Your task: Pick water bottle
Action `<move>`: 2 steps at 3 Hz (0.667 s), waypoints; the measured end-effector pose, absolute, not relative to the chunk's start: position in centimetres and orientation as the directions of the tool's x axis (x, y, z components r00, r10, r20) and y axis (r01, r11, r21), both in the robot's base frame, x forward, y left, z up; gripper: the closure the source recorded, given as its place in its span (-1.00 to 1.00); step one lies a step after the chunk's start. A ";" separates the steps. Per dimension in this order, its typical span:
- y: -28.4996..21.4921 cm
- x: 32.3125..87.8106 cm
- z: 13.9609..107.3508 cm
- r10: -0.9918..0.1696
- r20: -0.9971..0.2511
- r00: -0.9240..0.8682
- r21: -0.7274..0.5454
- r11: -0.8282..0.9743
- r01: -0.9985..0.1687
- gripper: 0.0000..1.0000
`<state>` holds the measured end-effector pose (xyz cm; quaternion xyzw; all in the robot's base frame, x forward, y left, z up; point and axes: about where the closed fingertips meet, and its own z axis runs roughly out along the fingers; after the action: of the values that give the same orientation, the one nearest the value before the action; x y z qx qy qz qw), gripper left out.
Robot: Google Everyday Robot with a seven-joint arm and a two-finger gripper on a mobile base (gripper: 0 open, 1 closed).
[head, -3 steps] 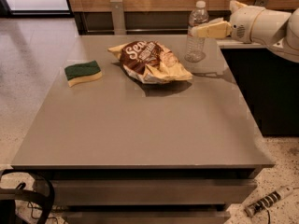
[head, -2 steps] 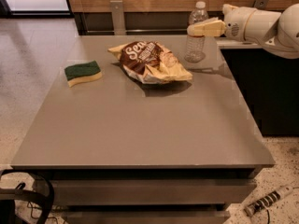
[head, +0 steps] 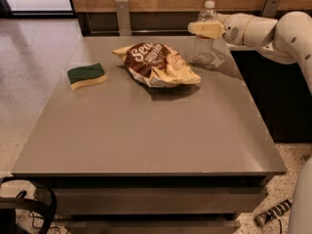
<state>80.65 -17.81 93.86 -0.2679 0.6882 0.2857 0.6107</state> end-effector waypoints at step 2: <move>-17.1 80.8 93.8 -0.023 -0.993 -0.112 0.065 0.686 -0.724 0.53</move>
Offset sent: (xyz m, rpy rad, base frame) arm 0.0002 0.0022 0.0001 -0.0029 -0.0002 0.0036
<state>80.75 -17.13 93.77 -0.2718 0.6876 0.2881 0.6085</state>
